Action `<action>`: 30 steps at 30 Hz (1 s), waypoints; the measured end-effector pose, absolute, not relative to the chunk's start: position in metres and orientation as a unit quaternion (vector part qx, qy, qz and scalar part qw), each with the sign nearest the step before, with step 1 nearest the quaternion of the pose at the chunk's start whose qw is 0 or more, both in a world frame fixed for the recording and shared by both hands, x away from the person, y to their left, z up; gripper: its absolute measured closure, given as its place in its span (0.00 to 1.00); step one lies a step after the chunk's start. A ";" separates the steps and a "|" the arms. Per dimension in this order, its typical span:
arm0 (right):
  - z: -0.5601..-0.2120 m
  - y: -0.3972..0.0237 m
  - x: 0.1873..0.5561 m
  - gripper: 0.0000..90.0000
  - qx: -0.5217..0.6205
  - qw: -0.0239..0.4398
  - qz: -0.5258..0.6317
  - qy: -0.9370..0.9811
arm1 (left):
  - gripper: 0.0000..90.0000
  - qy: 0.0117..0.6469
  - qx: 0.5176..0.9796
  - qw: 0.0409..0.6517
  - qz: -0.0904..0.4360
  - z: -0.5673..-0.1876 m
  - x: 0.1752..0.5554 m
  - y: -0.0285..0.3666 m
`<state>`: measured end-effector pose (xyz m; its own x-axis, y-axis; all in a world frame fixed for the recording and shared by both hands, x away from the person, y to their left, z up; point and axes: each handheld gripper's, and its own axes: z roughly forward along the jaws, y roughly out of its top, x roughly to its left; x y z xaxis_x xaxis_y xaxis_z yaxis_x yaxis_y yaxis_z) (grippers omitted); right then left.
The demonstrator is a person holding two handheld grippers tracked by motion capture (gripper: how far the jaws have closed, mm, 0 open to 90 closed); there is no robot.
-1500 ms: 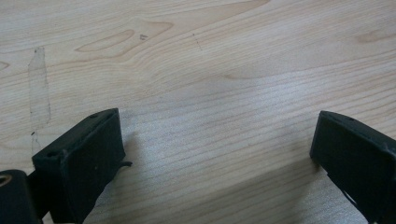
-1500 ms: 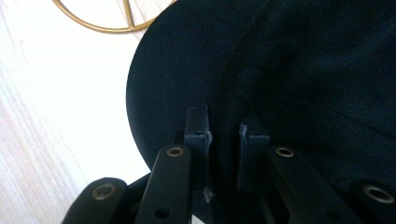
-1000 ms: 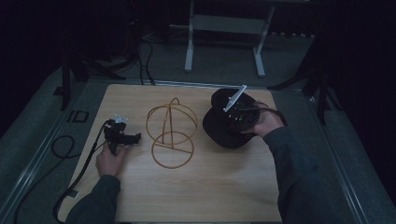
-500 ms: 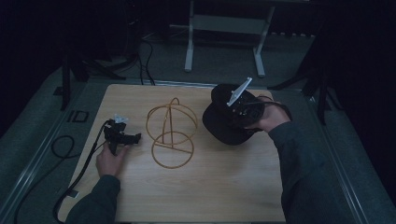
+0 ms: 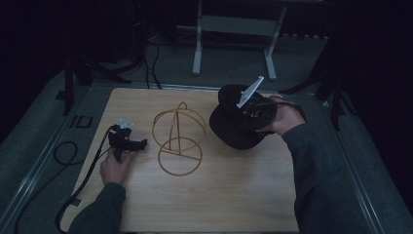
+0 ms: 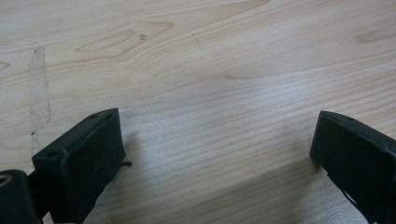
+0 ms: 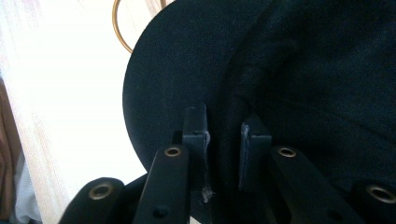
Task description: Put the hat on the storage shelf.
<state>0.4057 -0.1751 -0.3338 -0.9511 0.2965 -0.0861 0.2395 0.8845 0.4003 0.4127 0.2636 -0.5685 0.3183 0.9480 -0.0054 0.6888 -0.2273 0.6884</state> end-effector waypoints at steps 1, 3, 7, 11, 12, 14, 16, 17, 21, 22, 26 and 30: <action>-0.333 -0.174 0.406 0.86 0.137 0.071 0.196 0.968 | 0.03 0.543 0.753 0.302 0.214 -0.568 0.413 0.264; -0.331 -0.173 0.405 0.86 0.134 0.070 0.197 0.969 | 0.03 0.543 0.753 0.302 0.214 -0.568 0.413 0.264; -0.326 -0.171 0.404 0.86 0.129 0.072 0.200 0.969 | 0.03 0.543 0.754 0.302 0.214 -0.568 0.413 0.264; -0.320 -0.171 0.403 0.86 0.126 0.076 0.205 0.968 | 0.03 0.543 0.754 0.302 0.214 -0.568 0.413 0.264; -0.319 -0.171 0.402 0.86 0.126 0.076 0.205 0.968 | 0.03 0.543 0.754 0.302 0.214 -0.568 0.413 0.264; -0.316 -0.171 0.401 0.86 0.125 0.076 0.207 0.967 | 0.03 0.543 0.754 0.302 0.214 -0.568 0.413 0.264; -0.313 -0.170 0.401 0.86 0.122 0.075 0.209 0.967 | 0.03 0.543 0.754 0.302 0.214 -0.568 0.413 0.264; -0.312 -0.170 0.400 0.86 0.121 0.073 0.209 0.968 | 0.03 0.543 0.754 0.302 0.214 -0.568 0.413 0.264; -0.308 -0.170 0.400 0.86 0.118 0.071 0.212 0.967 | 0.03 0.543 0.754 0.302 0.214 -0.568 0.413 0.264; -0.308 -0.170 0.399 0.86 0.117 0.072 0.212 0.967 | 0.03 0.543 0.754 0.302 0.214 -0.568 0.413 0.264; -0.305 -0.171 0.396 0.86 0.110 0.073 0.220 0.967 | 0.03 0.543 0.754 0.302 0.214 -0.568 0.413 0.264; -0.302 -0.171 0.393 0.86 0.103 0.073 0.226 0.966 | 0.03 0.543 0.754 0.302 0.214 -0.568 0.413 0.264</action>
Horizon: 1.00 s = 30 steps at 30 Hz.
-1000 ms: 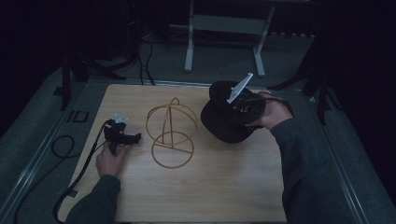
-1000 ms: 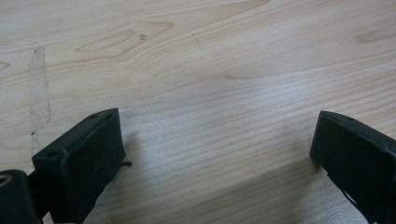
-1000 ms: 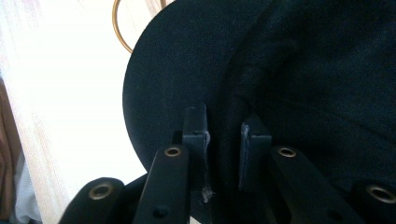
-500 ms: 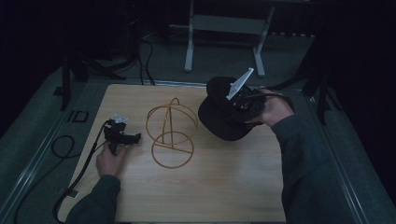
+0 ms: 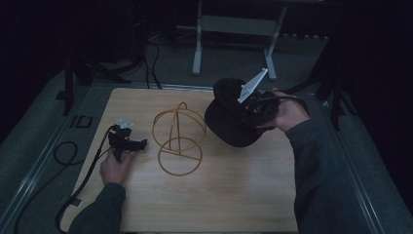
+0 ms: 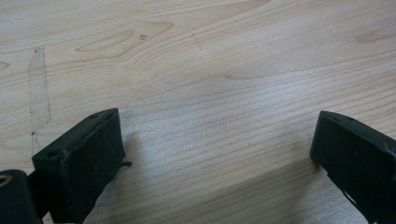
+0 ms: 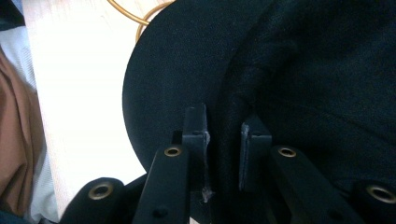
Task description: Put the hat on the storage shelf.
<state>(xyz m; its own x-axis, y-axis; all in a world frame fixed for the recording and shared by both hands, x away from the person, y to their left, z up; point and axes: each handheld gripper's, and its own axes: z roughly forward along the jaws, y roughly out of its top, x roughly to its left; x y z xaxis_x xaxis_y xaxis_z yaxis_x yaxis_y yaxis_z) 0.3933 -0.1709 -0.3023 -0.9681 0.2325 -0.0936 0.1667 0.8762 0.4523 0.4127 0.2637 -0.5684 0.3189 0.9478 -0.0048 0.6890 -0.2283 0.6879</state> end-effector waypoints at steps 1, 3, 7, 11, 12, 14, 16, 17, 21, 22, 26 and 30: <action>-0.301 -0.171 0.392 0.86 0.103 0.073 0.228 0.966 | 0.03 0.543 0.754 0.302 0.214 -0.568 0.413 0.264; -0.299 -0.170 0.391 0.86 0.098 0.074 0.229 0.966 | 0.03 0.543 0.754 0.302 0.214 -0.568 0.413 0.264; -0.295 -0.168 0.388 0.86 0.091 0.073 0.232 0.966 | 0.03 0.543 0.754 0.302 0.214 -0.568 0.413 0.264; -0.293 -0.166 0.386 0.86 0.086 0.074 0.233 0.966 | 0.03 0.543 0.754 0.302 0.214 -0.568 0.413 0.264; -0.293 -0.165 0.386 0.86 0.084 0.075 0.234 0.966 | 0.03 0.543 0.754 0.302 0.214 -0.568 0.413 0.264; -0.292 -0.164 0.385 0.86 0.084 0.076 0.233 0.966 | 0.03 0.543 0.754 0.302 0.214 -0.568 0.413 0.264; -0.291 -0.163 0.384 0.86 0.082 0.078 0.234 0.966 | 0.03 0.543 0.754 0.302 0.214 -0.568 0.413 0.264; -0.291 -0.163 0.384 0.86 0.081 0.078 0.235 0.965 | 0.03 0.543 0.754 0.302 0.214 -0.568 0.413 0.264; -0.288 -0.161 0.383 0.86 0.077 0.075 0.237 0.966 | 0.03 0.543 0.754 0.302 0.214 -0.568 0.413 0.264; -0.287 -0.160 0.382 0.86 0.076 0.076 0.238 0.965 | 0.03 0.543 0.754 0.302 0.214 -0.568 0.413 0.264; -0.285 -0.157 0.381 0.86 0.072 0.075 0.242 0.965 | 0.03 0.543 0.754 0.302 0.214 -0.568 0.413 0.264; -0.283 -0.155 0.381 0.86 0.071 0.084 0.246 0.963 | 0.03 0.543 0.754 0.302 0.214 -0.568 0.413 0.264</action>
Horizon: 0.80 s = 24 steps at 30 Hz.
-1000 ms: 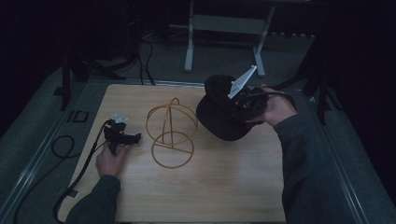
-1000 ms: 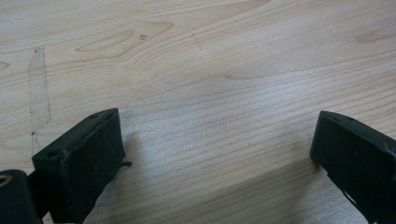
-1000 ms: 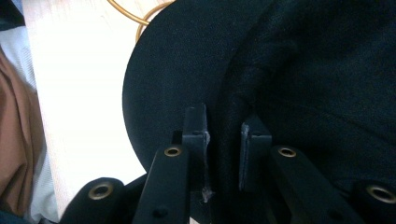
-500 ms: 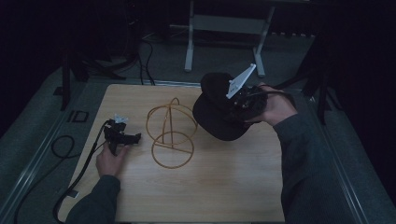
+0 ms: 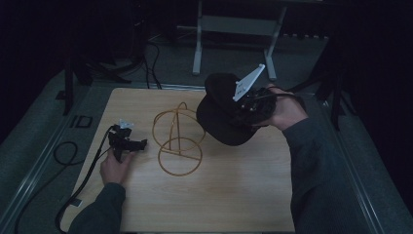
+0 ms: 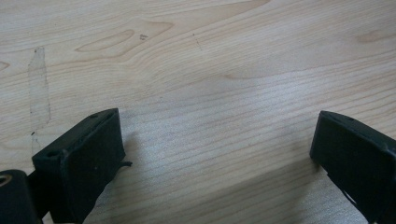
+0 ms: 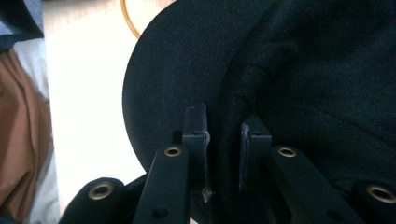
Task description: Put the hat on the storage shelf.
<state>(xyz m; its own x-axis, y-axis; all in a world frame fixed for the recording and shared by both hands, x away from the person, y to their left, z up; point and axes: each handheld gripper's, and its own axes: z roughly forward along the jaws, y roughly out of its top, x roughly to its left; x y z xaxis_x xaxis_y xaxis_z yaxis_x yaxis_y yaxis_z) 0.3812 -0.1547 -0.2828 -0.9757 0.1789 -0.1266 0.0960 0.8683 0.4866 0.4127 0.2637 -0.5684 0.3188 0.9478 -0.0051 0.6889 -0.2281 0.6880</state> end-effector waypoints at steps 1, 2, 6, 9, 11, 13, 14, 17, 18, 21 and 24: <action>-0.283 -0.154 0.382 0.86 0.070 0.087 0.247 0.962 | 0.03 0.543 0.754 0.302 0.214 -0.568 0.413 0.264; -0.283 -0.154 0.382 0.86 0.072 0.088 0.247 0.962 | 0.03 0.543 0.754 0.302 0.214 -0.568 0.413 0.264; -0.282 -0.153 0.383 0.86 0.073 0.089 0.249 0.962 | 0.03 0.543 0.754 0.302 0.214 -0.568 0.413 0.264; -0.280 -0.154 0.382 0.86 0.072 0.086 0.251 0.961 | 0.03 0.543 0.754 0.302 0.214 -0.568 0.413 0.264; -0.279 -0.153 0.381 0.86 0.069 0.088 0.252 0.961 | 0.03 0.543 0.754 0.302 0.214 -0.568 0.413 0.264; -0.278 -0.152 0.381 0.86 0.065 0.087 0.254 0.961 | 0.03 0.543 0.754 0.302 0.214 -0.568 0.413 0.264; -0.278 -0.151 0.380 0.86 0.064 0.087 0.254 0.961 | 0.03 0.543 0.754 0.302 0.214 -0.568 0.413 0.264; -0.278 -0.148 0.379 0.86 0.056 0.087 0.257 0.961 | 0.03 0.543 0.754 0.302 0.214 -0.568 0.413 0.264; -0.277 -0.147 0.379 0.85 0.057 0.086 0.258 0.961 | 0.03 0.543 0.754 0.302 0.214 -0.568 0.413 0.264; -0.277 -0.144 0.378 0.85 0.051 0.086 0.262 0.960 | 0.03 0.543 0.754 0.302 0.214 -0.568 0.413 0.264; -0.275 -0.140 0.376 0.85 0.046 0.086 0.263 0.960 | 0.03 0.543 0.754 0.302 0.214 -0.568 0.413 0.264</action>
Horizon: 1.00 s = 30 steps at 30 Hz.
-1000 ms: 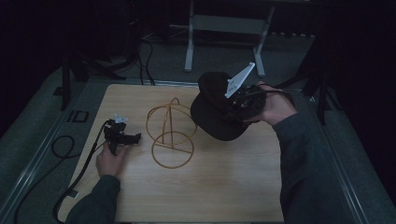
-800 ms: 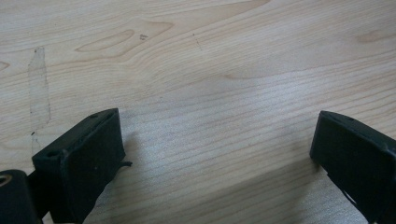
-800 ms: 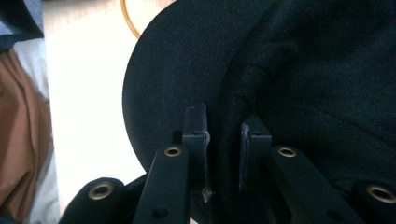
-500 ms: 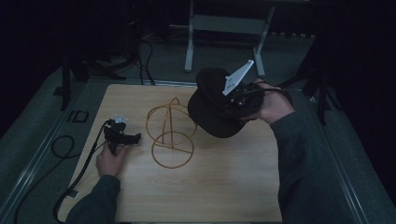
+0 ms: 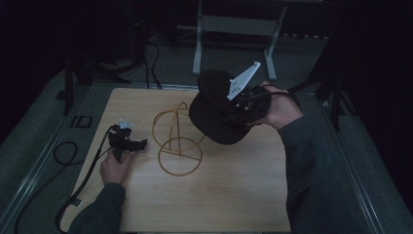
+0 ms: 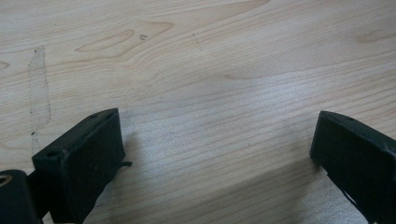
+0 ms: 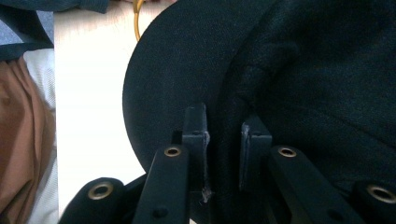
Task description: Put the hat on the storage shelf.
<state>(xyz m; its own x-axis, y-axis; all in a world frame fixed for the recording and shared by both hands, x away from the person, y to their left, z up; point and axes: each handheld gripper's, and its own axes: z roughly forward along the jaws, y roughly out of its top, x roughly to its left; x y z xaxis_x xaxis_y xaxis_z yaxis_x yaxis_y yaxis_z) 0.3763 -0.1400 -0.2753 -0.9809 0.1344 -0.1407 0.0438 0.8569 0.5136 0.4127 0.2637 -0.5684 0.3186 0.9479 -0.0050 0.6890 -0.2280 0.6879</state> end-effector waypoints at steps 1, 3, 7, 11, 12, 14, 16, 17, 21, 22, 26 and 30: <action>-0.275 -0.139 0.376 0.85 0.043 0.087 0.265 0.959 | 0.03 0.543 0.754 0.302 0.214 -0.568 0.413 0.264; -0.273 -0.136 0.375 0.85 0.039 0.087 0.266 0.959 | 0.03 0.543 0.754 0.302 0.214 -0.568 0.413 0.264; -0.271 -0.131 0.374 0.85 0.033 0.088 0.267 0.959 | 0.03 0.543 0.754 0.302 0.214 -0.568 0.413 0.264; -0.269 -0.126 0.372 0.85 0.027 0.088 0.266 0.960 | 0.03 0.543 0.754 0.302 0.214 -0.568 0.413 0.264; -0.268 -0.124 0.372 0.85 0.023 0.089 0.266 0.959 | 0.03 0.543 0.754 0.302 0.214 -0.568 0.413 0.264; -0.267 -0.121 0.371 0.85 0.021 0.088 0.265 0.960 | 0.03 0.543 0.754 0.302 0.214 -0.568 0.413 0.264; -0.267 -0.117 0.371 0.85 0.018 0.088 0.261 0.961 | 0.03 0.543 0.754 0.302 0.214 -0.568 0.413 0.264; -0.267 -0.116 0.371 0.85 0.015 0.088 0.261 0.961 | 0.03 0.543 0.754 0.302 0.214 -0.568 0.413 0.264; -0.266 -0.109 0.371 0.85 0.006 0.088 0.260 0.962 | 0.03 0.543 0.754 0.302 0.214 -0.568 0.413 0.264; -0.266 -0.107 0.370 0.85 0.003 0.089 0.258 0.962 | 0.03 0.543 0.754 0.302 0.214 -0.568 0.413 0.264; -0.265 -0.099 0.369 0.85 -0.001 0.087 0.254 0.963 | 0.03 0.543 0.754 0.302 0.214 -0.568 0.413 0.264; -0.264 -0.092 0.367 0.85 -0.007 0.085 0.251 0.964 | 0.03 0.543 0.754 0.302 0.214 -0.568 0.413 0.264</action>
